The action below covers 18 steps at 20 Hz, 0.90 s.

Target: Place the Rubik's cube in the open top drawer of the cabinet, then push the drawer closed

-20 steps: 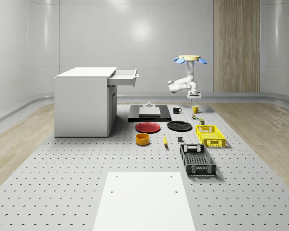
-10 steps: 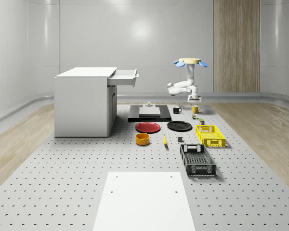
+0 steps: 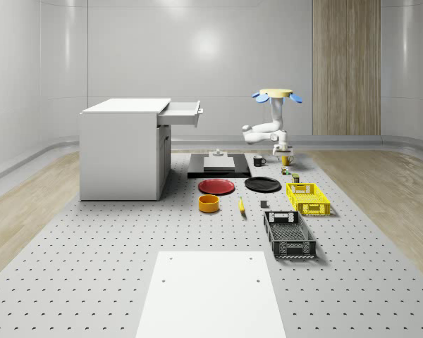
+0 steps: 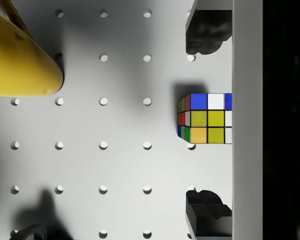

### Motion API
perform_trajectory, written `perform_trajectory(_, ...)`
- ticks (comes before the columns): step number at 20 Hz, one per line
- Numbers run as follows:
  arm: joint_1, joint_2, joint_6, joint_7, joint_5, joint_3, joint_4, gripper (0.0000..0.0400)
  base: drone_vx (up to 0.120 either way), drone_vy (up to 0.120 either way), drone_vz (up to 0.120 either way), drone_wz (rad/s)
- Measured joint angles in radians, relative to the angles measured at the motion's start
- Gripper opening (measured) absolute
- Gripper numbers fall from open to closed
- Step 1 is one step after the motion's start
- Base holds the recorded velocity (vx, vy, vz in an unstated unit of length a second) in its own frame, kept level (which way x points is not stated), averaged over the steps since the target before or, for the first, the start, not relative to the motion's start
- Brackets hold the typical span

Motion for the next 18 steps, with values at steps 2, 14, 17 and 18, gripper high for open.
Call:
perform_trajectory(2, -0.002, -0.008, 0.007, 0.002, 0.004, 0.002, 0.000, 0.0400, 0.120, 0.000, -0.060, 0.000)
perform_trajectory(14, -0.012, -0.053, 0.053, 0.010, 0.010, -0.003, 0.005, 0.0400, 0.047, 0.000, -0.093, 0.000)
perform_trajectory(17, -0.012, -0.067, 0.077, 0.008, -0.018, -0.035, 0.011, 0.0400, 0.000, 0.000, 0.000, 0.000)
perform_trajectory(18, -0.013, -0.071, 0.084, 0.007, -0.025, -0.044, 0.013, 0.0400, 0.000, 0.000, 0.000, 0.000)
